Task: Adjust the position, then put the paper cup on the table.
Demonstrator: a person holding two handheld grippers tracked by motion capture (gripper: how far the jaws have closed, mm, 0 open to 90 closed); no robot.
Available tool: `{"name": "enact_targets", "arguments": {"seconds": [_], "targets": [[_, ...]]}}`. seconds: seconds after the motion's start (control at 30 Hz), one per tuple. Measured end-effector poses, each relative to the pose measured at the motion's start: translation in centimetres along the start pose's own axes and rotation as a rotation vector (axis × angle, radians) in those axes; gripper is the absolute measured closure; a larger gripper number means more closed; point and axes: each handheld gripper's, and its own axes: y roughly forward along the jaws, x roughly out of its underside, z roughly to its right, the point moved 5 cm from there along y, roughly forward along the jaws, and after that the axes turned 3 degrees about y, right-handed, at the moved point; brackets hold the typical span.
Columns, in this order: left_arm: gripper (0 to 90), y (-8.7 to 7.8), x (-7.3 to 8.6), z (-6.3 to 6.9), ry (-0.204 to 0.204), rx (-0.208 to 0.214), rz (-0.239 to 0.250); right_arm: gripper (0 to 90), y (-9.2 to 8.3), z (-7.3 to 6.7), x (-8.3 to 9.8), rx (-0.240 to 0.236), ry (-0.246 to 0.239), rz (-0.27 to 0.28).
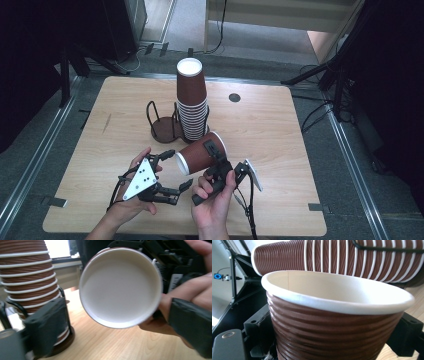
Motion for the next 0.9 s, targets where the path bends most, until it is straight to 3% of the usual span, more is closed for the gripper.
{"name": "enact_targets", "arguments": {"seconds": [0.33, 0.53, 0.67, 0.9], "targets": [[1.1, -0.3, 0.4, -0.4, -0.013, -0.019, -0.027, 11.8, -0.2, -0.2, -0.9, 0.01, -0.041, 0.047], [1.1, -0.5, 0.5, -0.7, -0.024, -0.031, -0.042, 11.7, -0.4, -0.8, -1.0, 0.001, -0.109, 0.07], [1.1, -0.6, 0.5, -0.9, -0.028, -0.031, -0.045, 11.7, -0.4, -0.8, -1.2, 0.033, -0.177, 0.077], [1.1, -0.9, 0.9, -1.2, -0.038, -0.04, -0.055, 11.8, -0.4, -0.9, -1.6, 0.047, -0.26, 0.087]]}}
